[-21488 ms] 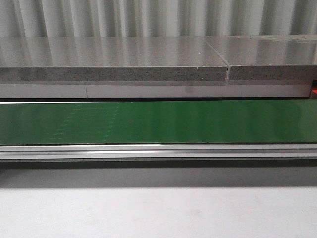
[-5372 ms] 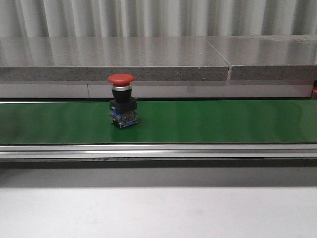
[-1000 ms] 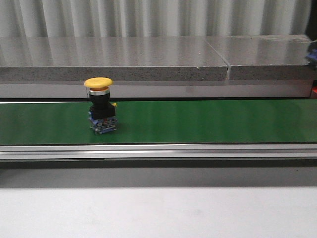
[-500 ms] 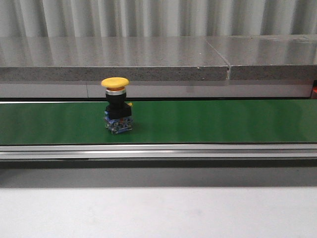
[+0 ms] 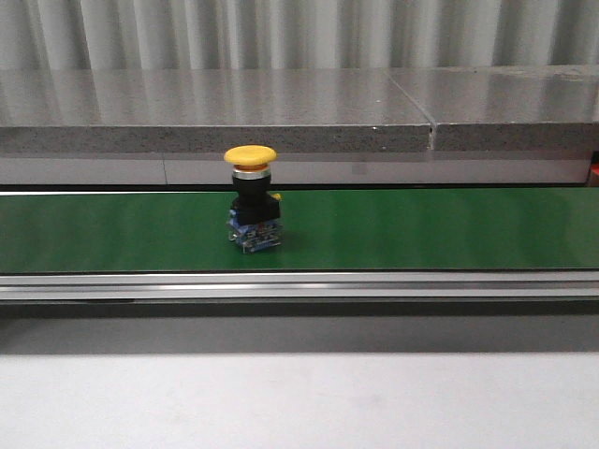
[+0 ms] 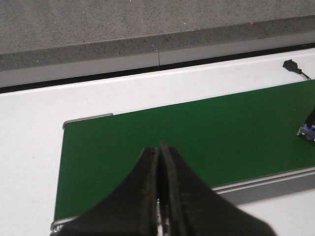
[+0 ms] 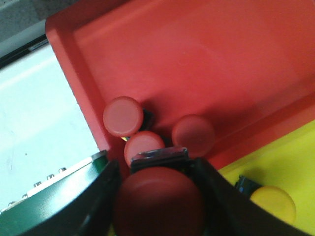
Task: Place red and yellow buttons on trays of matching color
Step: 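Carry the red button into the red tray and release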
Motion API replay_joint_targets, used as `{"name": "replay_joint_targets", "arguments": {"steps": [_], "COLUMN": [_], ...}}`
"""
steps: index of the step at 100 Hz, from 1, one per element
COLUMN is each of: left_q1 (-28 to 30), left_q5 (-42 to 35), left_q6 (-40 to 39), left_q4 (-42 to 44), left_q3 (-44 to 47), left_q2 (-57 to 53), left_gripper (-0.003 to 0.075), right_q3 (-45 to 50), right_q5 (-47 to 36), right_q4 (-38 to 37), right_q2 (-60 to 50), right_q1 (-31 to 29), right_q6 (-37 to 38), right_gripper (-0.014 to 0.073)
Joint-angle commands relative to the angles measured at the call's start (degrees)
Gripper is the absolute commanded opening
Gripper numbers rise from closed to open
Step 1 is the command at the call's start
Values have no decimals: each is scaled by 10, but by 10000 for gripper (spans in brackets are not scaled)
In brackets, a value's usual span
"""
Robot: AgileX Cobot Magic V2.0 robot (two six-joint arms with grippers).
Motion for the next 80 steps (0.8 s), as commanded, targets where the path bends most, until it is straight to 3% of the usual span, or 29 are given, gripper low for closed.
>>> {"name": "replay_joint_targets", "arguments": {"steps": [1, 28, 54, 80], "left_q1": [-5, -5, -5, -5], "left_q5": [-42, -42, -42, -42], "left_q6": [-4, -4, -4, -4], "left_q4": [-7, -7, -7, -7], "left_q3": [-17, -17, -17, -17], "left_q2": [1, 1, 1, 1], "left_gripper": [-20, -20, -20, -20], "right_q3": [-46, -102, -104, -104], "right_q5": [-18, -30, -103, -119], "right_q4": [-4, -4, -5, -4], "right_q2": [-4, 62, 96, 130], "right_q1": [-7, -20, -25, -25], "right_q6": [8, 25, 28, 28], "right_gripper": [189, 189, 189, 189]}}
